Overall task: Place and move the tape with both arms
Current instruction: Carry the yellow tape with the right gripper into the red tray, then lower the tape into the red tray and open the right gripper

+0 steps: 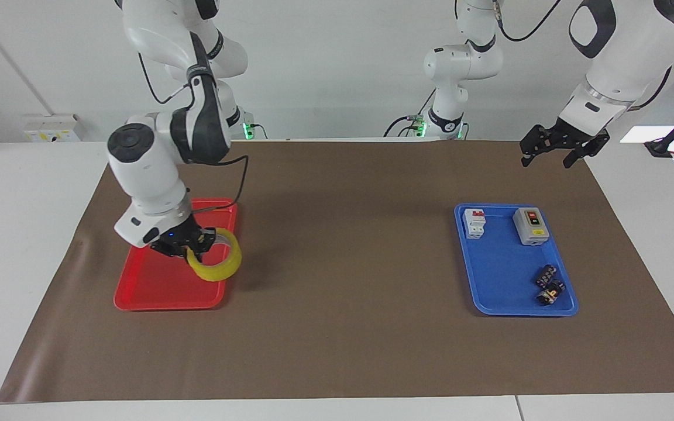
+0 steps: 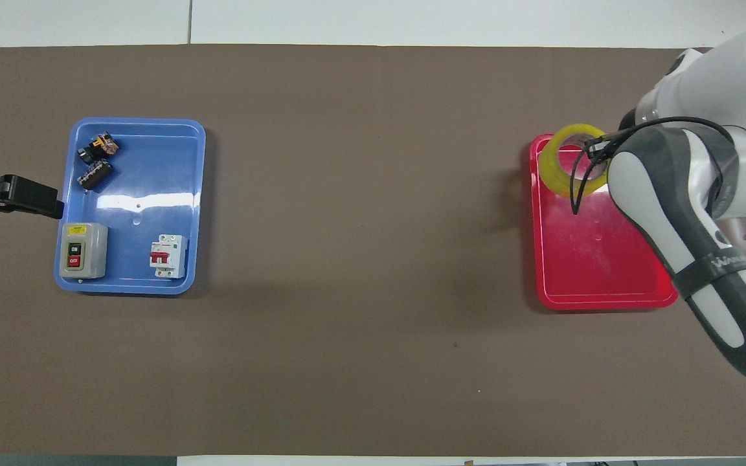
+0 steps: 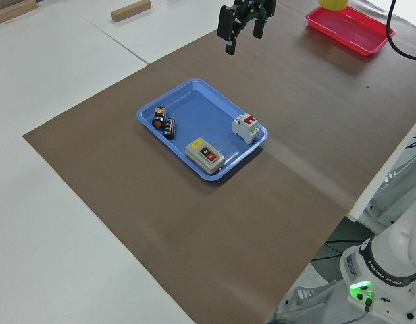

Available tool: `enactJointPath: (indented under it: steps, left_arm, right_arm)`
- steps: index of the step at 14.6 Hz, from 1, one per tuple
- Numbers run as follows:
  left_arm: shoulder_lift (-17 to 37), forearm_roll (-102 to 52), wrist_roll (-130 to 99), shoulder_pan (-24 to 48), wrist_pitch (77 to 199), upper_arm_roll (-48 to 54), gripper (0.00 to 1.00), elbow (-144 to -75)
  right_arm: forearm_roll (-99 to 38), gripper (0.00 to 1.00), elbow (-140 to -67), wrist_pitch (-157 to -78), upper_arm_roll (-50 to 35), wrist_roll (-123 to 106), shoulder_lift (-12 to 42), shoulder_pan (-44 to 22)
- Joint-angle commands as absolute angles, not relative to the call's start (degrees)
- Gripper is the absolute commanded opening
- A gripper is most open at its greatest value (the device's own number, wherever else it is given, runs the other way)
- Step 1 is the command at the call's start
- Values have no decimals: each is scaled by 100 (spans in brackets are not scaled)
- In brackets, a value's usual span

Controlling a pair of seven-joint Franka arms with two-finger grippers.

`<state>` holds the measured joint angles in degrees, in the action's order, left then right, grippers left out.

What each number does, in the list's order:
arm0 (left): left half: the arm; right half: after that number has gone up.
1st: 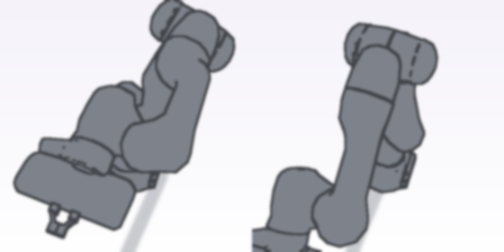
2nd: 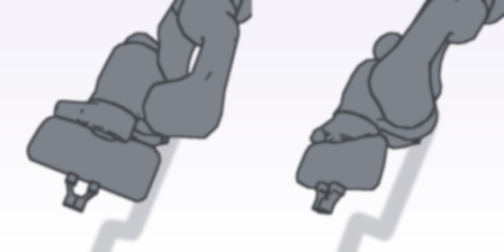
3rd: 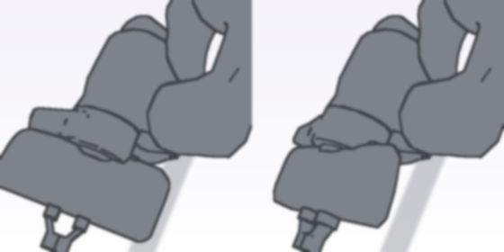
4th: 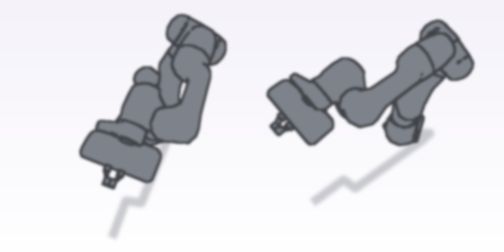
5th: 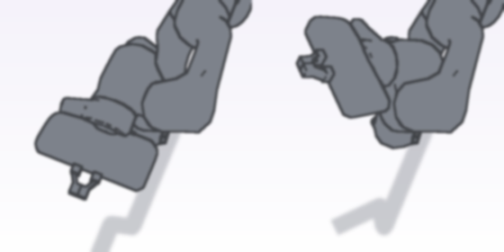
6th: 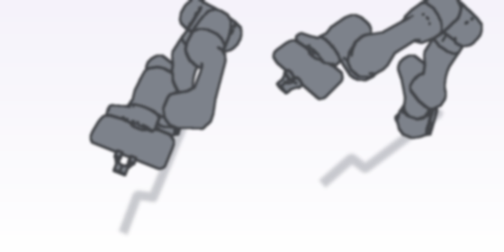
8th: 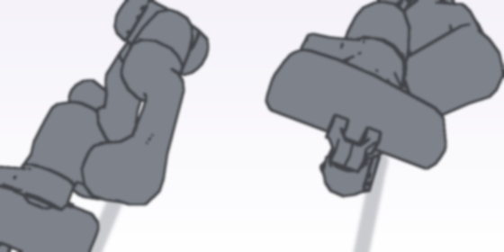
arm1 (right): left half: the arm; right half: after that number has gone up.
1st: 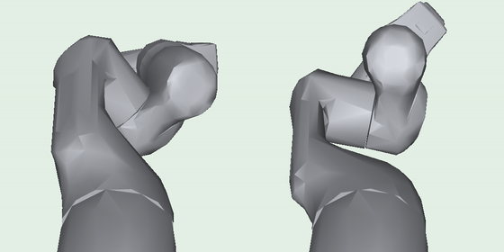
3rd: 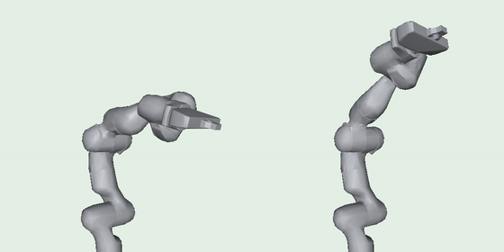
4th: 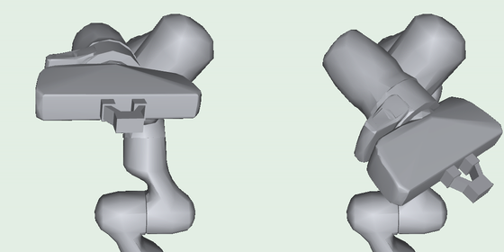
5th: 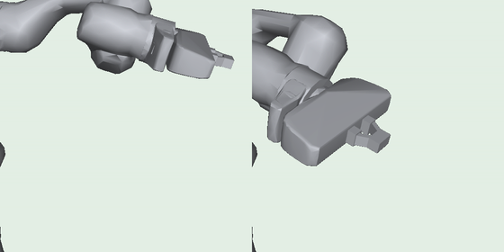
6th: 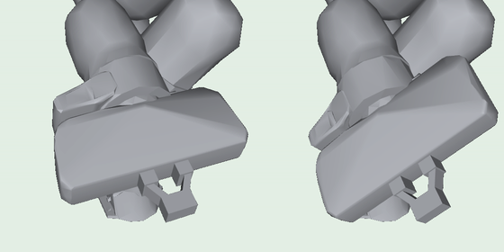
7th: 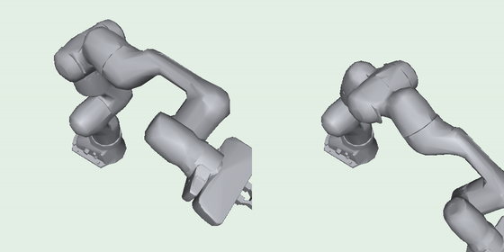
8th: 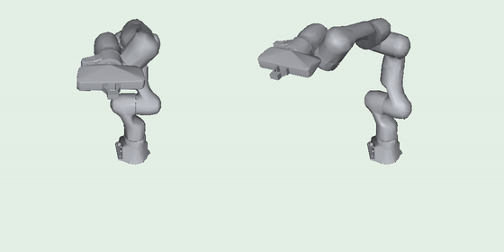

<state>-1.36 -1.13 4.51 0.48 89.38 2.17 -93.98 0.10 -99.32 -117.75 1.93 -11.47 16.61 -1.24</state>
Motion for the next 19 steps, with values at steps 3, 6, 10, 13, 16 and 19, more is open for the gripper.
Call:
enactJointPath:
  steps: [3,6,10,13,16,19]
  left_arm:
    - [-246,-9,501,62,8930,229,100,-9492]
    - [-255,-9,510,62,8930,229,100,-9519]
    - [-246,-9,518,53,8938,229,100,-9519]
    - [-246,-9,554,53,8974,229,100,-9519]
    - [-246,-9,527,53,8965,229,100,-9519]
    - [-246,-9,527,62,8965,229,100,-9519]
  right_arm:
    - [-149,0,-11398,-12761,97,-2241,1082,562]
    - [-254,0,-11557,-12797,97,-2303,1028,580]
    - [-299,0,-12145,-13436,97,-2276,879,519]
    - [-299,0,-12278,-13552,97,-2294,888,518]
    - [-299,0,-12419,-13921,97,-2277,888,501]
    - [-299,100,-12489,-13931,97,-2241,879,501]
